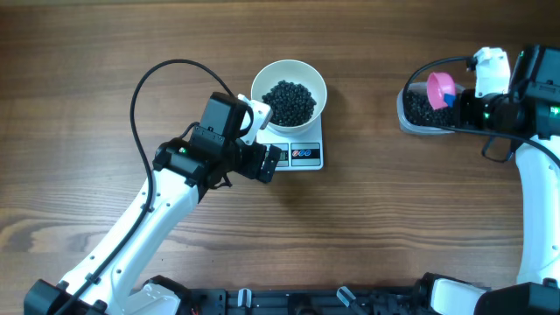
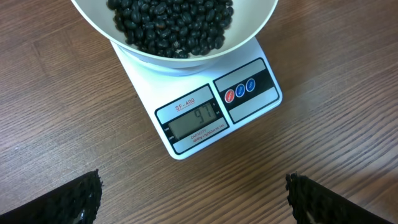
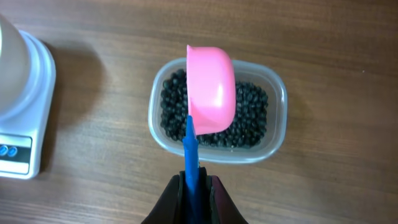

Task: Scoop item into bowl and weigh 150g on scale
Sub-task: 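Push the pink scoop into the black beans with the right gripper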

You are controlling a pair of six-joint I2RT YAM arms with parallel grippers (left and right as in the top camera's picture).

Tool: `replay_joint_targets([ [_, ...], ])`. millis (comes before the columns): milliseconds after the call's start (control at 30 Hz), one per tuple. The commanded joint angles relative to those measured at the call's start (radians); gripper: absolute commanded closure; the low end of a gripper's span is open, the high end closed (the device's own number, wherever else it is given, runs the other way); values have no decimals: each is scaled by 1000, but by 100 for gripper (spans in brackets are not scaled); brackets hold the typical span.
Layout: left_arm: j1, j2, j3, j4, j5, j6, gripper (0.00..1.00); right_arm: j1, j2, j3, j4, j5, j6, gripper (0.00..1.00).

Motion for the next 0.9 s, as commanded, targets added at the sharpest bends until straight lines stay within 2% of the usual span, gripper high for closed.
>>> replay_joint_targets([
  [0,5,-9,15,3,12,8,0,-2,14,3,-24,18,-28,96],
  [367,5,-9,15,3,12,8,0,-2,144,3,5,231,-27,96],
  [667,5,-9,15,3,12,8,0,-2,182,3,63,230,3,96],
  [867,5,-9,15,3,12,8,0,0,228,3,36,118,29,96],
])
